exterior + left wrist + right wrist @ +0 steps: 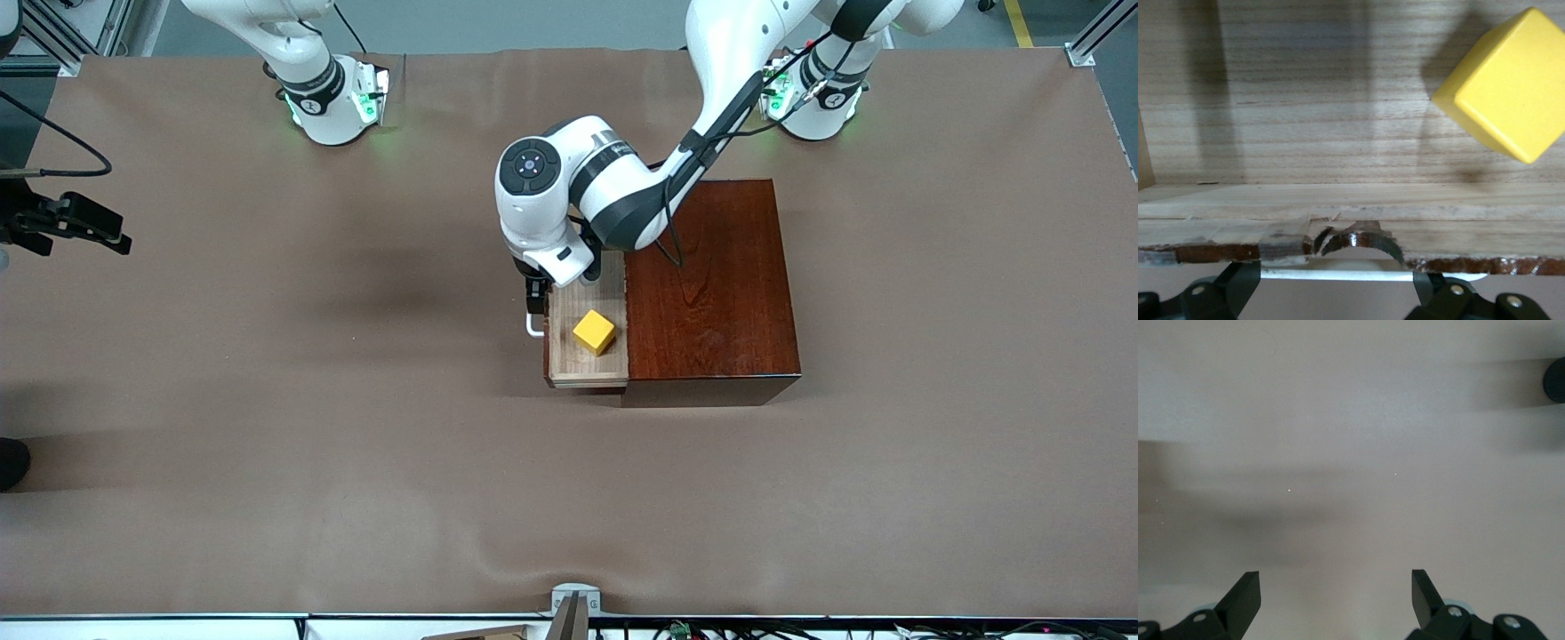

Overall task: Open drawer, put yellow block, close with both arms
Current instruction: 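Push the drawer into the box with the left gripper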

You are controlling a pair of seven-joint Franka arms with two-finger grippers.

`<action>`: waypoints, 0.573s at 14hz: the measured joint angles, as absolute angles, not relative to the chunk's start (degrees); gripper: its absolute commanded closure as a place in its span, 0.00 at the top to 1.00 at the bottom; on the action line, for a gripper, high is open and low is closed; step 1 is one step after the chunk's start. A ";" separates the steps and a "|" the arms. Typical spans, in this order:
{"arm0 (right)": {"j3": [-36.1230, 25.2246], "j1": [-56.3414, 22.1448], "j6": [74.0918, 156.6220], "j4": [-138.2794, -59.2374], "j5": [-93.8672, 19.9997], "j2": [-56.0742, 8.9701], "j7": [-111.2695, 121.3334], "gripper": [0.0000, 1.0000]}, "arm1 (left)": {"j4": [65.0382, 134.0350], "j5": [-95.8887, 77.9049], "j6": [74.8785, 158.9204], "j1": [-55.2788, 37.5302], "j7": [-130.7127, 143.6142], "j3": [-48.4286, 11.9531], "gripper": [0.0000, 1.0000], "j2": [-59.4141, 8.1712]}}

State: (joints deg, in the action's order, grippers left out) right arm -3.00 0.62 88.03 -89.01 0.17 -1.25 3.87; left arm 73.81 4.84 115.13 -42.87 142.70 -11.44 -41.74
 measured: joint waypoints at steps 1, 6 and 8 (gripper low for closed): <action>-2.95 0.60 88.03 -89.01 0.17 -1.26 3.87 1.00 | 73.66 5.04 114.24 -42.87 142.91 -11.29 1.00 -41.70; -2.79 0.55 88.06 -88.93 0.17 -1.26 3.86 1.00 | 73.16 7.49 108.59 -42.86 143.45 -10.58 1.00 -41.36; -2.94 0.61 88.07 -88.55 0.17 -1.26 3.86 1.00 | 72.93 7.57 107.06 -42.88 143.42 -10.17 1.00 -41.34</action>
